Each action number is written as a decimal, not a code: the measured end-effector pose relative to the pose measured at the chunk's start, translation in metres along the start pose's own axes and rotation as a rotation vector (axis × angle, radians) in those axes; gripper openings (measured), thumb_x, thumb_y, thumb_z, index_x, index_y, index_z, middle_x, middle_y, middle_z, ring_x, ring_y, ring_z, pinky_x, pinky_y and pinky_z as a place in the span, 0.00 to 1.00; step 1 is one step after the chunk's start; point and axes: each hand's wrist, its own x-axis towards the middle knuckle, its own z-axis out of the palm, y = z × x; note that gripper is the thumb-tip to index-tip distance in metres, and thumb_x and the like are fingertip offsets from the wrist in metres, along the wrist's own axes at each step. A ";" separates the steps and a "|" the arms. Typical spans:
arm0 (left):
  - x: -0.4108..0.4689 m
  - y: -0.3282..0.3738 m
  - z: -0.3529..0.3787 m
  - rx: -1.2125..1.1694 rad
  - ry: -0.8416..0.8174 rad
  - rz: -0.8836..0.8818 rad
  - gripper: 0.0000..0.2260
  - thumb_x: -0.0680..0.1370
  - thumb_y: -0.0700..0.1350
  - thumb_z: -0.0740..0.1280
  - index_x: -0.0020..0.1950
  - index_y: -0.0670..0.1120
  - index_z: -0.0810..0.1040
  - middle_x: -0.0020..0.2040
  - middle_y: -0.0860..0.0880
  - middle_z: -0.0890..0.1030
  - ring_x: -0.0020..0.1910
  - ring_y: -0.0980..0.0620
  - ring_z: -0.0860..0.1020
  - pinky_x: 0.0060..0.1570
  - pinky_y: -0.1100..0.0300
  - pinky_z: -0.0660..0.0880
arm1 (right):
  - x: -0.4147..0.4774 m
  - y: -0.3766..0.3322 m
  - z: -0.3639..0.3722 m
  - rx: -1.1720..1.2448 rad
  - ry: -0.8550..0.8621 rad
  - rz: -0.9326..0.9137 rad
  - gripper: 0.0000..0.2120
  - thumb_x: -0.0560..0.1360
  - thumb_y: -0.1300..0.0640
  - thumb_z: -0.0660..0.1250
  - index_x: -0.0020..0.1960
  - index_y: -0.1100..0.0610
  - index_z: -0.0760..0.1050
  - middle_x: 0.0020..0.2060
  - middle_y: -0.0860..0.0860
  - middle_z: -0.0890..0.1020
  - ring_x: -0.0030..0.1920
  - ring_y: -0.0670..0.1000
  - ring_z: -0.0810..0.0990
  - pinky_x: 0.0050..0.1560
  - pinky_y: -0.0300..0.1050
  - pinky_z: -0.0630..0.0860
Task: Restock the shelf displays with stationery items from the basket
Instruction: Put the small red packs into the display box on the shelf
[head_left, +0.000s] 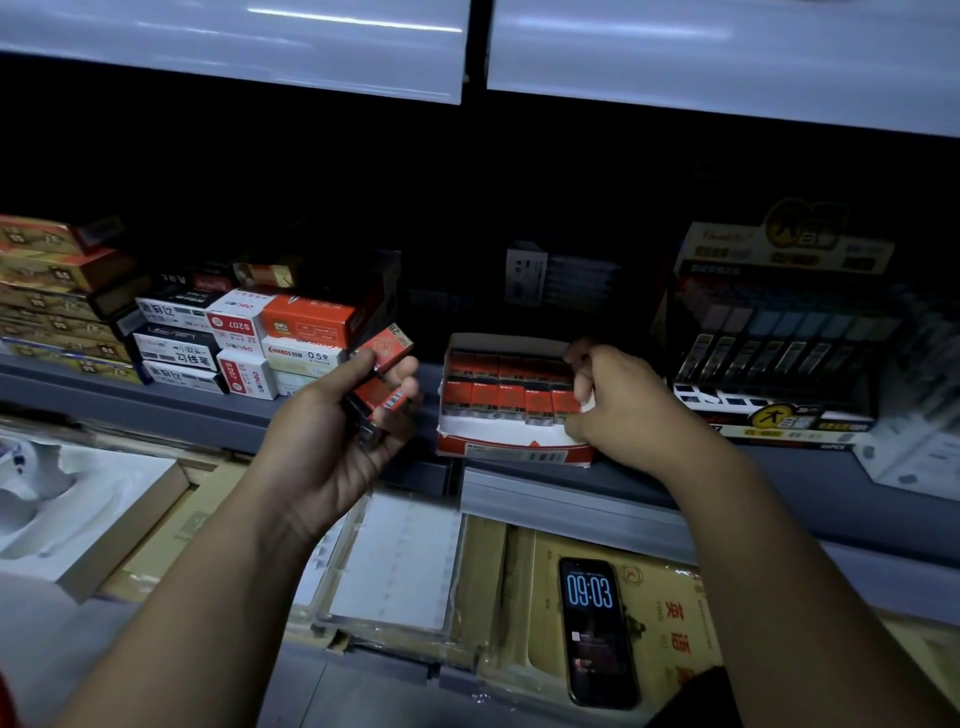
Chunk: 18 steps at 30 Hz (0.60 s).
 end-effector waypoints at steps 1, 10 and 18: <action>0.000 0.000 0.000 0.003 -0.001 -0.001 0.10 0.84 0.44 0.61 0.61 0.39 0.75 0.44 0.43 0.84 0.35 0.52 0.81 0.22 0.68 0.72 | -0.001 0.000 -0.001 0.003 -0.008 -0.008 0.14 0.72 0.61 0.73 0.43 0.51 0.67 0.46 0.50 0.74 0.42 0.47 0.72 0.37 0.42 0.70; -0.001 -0.001 -0.001 0.016 -0.010 -0.013 0.11 0.84 0.44 0.60 0.59 0.39 0.76 0.45 0.43 0.84 0.36 0.52 0.81 0.22 0.69 0.72 | 0.000 0.005 0.004 0.131 0.009 -0.023 0.24 0.71 0.52 0.78 0.62 0.52 0.71 0.44 0.47 0.73 0.42 0.45 0.73 0.40 0.39 0.70; 0.000 -0.002 -0.002 0.121 0.022 -0.008 0.13 0.83 0.45 0.62 0.64 0.40 0.76 0.46 0.46 0.85 0.32 0.54 0.80 0.20 0.67 0.70 | -0.004 0.002 0.003 0.151 0.010 -0.052 0.23 0.70 0.52 0.79 0.61 0.49 0.75 0.45 0.46 0.72 0.41 0.44 0.73 0.34 0.36 0.67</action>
